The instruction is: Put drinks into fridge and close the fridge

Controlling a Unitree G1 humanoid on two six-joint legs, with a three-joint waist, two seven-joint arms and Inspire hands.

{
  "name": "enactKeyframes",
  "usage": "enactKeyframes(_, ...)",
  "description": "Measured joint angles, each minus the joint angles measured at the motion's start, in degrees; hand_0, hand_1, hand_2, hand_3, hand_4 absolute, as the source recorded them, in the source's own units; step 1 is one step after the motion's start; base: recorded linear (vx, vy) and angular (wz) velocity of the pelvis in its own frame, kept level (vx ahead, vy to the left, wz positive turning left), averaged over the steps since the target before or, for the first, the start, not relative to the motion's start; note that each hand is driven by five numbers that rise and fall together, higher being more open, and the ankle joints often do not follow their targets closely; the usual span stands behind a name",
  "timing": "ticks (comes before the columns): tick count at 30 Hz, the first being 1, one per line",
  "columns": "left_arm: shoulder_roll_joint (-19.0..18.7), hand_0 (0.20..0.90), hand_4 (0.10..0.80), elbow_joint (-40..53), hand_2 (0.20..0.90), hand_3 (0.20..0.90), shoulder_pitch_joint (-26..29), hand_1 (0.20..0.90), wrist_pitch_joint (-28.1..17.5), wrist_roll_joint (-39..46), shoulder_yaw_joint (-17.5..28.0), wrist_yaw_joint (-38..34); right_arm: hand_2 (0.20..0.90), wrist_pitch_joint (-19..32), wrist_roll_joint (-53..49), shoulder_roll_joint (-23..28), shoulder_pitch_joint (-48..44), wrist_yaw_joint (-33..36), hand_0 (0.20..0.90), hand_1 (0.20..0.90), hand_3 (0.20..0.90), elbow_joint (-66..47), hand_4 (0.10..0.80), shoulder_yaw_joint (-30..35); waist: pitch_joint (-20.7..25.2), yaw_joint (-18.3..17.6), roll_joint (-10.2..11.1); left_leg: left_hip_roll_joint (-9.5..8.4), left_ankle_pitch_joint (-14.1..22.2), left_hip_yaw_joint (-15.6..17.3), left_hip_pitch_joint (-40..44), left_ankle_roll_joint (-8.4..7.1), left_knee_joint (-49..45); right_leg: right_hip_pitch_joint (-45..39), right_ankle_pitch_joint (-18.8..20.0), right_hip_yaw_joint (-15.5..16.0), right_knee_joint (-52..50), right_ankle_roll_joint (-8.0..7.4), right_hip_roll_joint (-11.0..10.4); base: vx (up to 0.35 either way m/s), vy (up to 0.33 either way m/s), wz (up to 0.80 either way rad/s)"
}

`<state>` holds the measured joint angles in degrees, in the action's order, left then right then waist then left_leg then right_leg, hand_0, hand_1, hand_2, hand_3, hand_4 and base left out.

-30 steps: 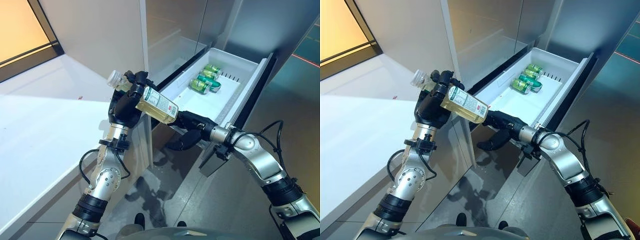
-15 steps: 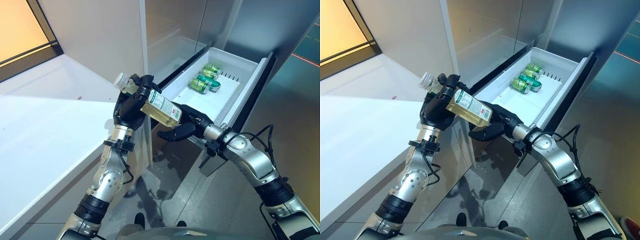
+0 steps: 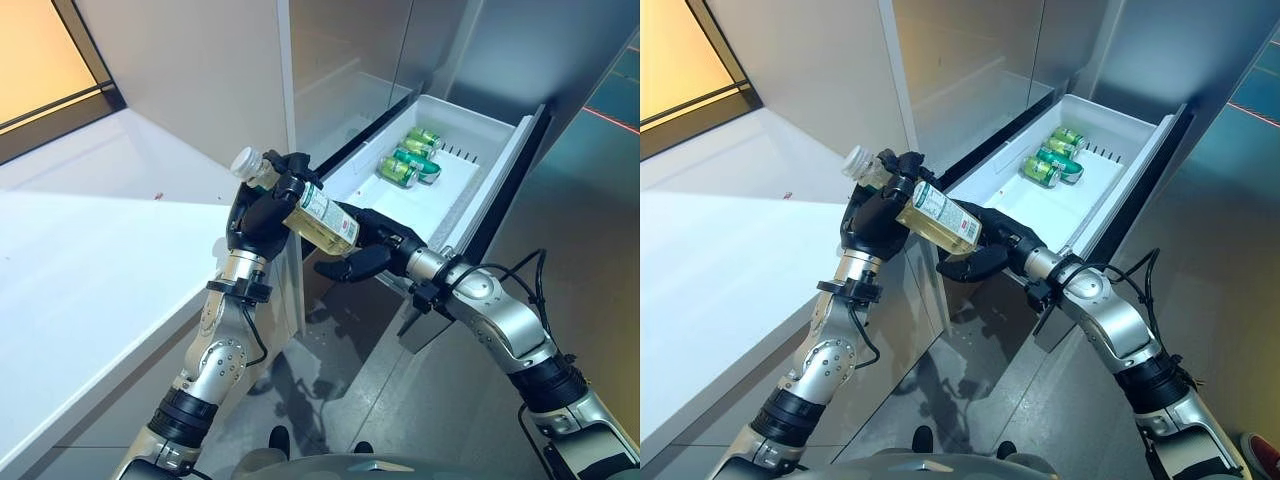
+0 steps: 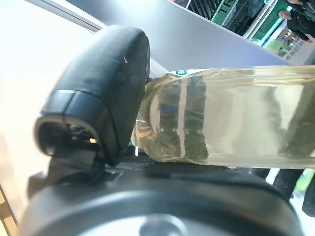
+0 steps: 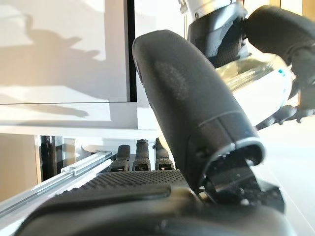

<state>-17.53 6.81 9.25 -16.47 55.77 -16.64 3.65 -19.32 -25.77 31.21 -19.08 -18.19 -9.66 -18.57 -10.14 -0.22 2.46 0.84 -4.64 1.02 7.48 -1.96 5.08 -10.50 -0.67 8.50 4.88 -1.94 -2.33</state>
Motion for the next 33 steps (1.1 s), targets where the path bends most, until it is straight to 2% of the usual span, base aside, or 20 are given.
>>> enactKeyframes(6,-0.7,0.3,0.1,-3.4,0.3,0.2,0.1,0.3,0.0,-2.0,0.1,-1.6,0.9,-0.4,0.3,2.2,-0.2,-2.1,0.9,0.9,0.9,0.0,0.8,0.0,0.0,-0.1,0.0,0.02,0.0,0.1,0.0,0.0,0.0,0.0,0.0,0.0,0.0,0.0,0.0,0.0,0.0,0.0)
enactKeyframes(21,-1.3,0.3,0.1,-8.5,0.3,0.2,0.1,0.3,0.2,-4.5,0.0,-2.2,0.9,-4.3,1.4,2.4,-6.1,-6.1,0.9,0.9,0.9,0.5,0.8,-0.6,0.0,-0.2,0.0,0.06,0.0,0.3,0.1,0.0,0.0,0.0,0.1,-0.1,0.0,0.02,0.0,0.0,0.0,0.0)
enactKeyframes(27,-1.3,0.3,0.1,-9.3,0.3,0.2,0.1,0.3,0.6,-3.5,-0.7,-0.3,0.9,-9.7,-3.2,1.7,-6.3,-6.0,0.9,0.9,0.9,1.8,0.8,-1.3,0.0,0.0,0.0,0.05,0.0,0.3,0.2,0.0,0.0,0.0,0.1,-0.1,-0.1,0.02,0.0,0.0,0.0,0.0)
enactKeyframes(33,-4.8,0.3,0.1,-9.9,0.3,0.2,0.1,0.3,1.4,-4.1,-5.1,1.6,0.9,-14.6,-3.4,1.2,-6.4,-6.8,0.9,0.9,0.9,5.4,0.8,-3.9,0.0,0.0,0.1,0.01,0.0,0.2,0.3,0.0,0.0,-0.2,0.1,-0.1,-0.1,0.02,0.0,0.005,0.002,0.0)
